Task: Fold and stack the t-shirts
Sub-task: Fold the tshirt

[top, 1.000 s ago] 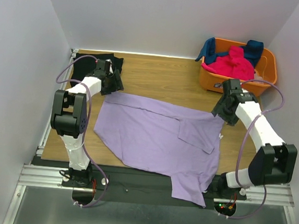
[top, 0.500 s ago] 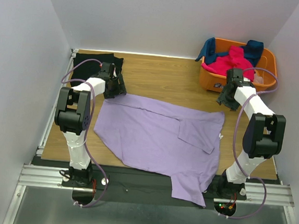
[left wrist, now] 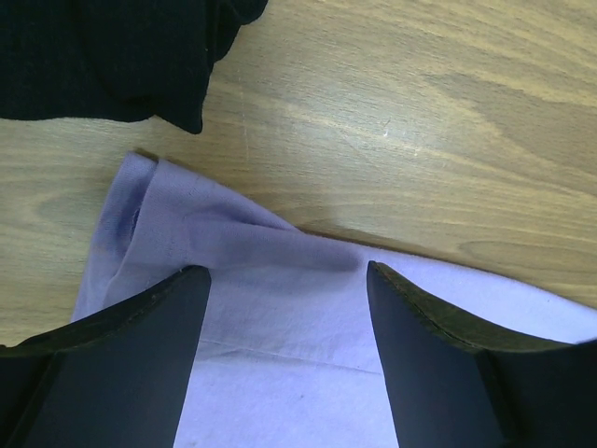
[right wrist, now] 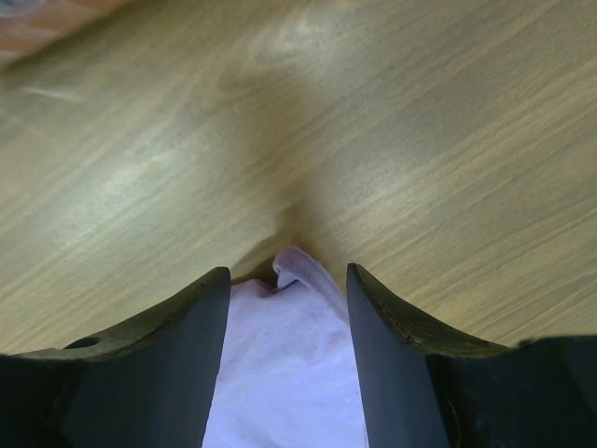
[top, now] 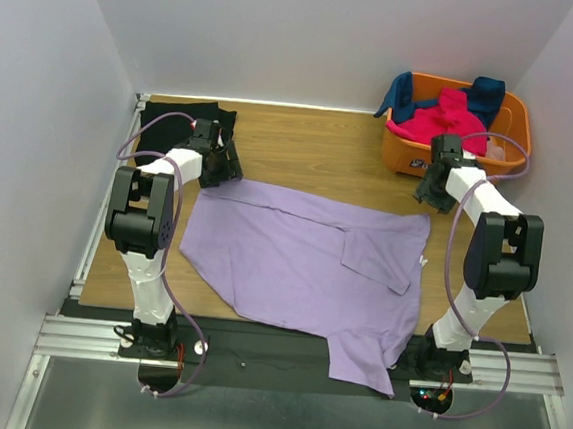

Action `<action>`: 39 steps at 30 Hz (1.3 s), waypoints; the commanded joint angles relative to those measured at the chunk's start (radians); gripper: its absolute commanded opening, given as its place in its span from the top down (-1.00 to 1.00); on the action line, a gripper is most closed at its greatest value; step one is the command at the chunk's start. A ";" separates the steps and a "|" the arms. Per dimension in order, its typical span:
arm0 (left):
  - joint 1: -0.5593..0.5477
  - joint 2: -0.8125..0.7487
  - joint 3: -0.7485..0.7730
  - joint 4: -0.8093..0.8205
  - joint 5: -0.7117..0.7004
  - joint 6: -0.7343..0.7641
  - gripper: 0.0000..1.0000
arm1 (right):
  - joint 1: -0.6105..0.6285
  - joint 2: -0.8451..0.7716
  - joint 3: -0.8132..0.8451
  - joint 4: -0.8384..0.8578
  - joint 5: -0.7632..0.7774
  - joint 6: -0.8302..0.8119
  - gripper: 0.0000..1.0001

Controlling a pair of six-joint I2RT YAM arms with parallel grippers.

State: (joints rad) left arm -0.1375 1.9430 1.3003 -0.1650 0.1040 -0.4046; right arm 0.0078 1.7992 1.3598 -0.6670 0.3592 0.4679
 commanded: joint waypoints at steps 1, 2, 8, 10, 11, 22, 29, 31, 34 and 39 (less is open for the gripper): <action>0.009 0.004 -0.007 -0.016 -0.026 0.009 -0.61 | -0.003 -0.027 -0.045 0.030 0.001 0.021 -0.16; 0.010 0.004 -0.007 -0.018 -0.024 0.009 -0.61 | -0.003 -0.038 -0.071 0.033 0.001 0.023 -0.16; 0.015 0.002 -0.015 -0.015 -0.021 0.012 -0.61 | -0.003 -0.050 -0.119 0.052 0.001 0.025 -0.15; 0.016 0.002 -0.021 -0.014 -0.018 0.012 -0.61 | -0.003 -0.049 -0.119 0.064 0.006 0.021 -0.15; 0.016 0.004 -0.021 -0.014 -0.017 0.012 -0.61 | -0.003 -0.047 -0.117 0.067 0.007 0.021 -0.11; 0.027 -0.013 -0.062 -0.001 -0.021 0.013 -0.61 | -0.003 0.000 -0.125 0.106 0.004 0.015 0.32; 0.041 -0.036 -0.094 0.004 -0.033 0.007 -0.61 | -0.003 -0.044 -0.166 0.106 0.050 0.011 0.98; 0.047 -0.044 -0.108 0.004 -0.041 0.003 -0.61 | -0.003 -0.080 -0.183 0.104 0.073 0.021 0.99; 0.055 -0.055 -0.142 0.009 -0.056 0.001 -0.62 | -0.003 -0.133 -0.217 0.104 0.067 0.058 0.99; 0.059 -0.052 -0.185 0.024 -0.058 -0.005 -0.62 | -0.045 -0.185 -0.235 0.103 0.035 0.098 0.94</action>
State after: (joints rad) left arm -0.0982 1.8832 1.1797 -0.0532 0.1040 -0.4126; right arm 0.0010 1.6779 1.1271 -0.5869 0.3710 0.5213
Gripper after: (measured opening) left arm 0.804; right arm 0.029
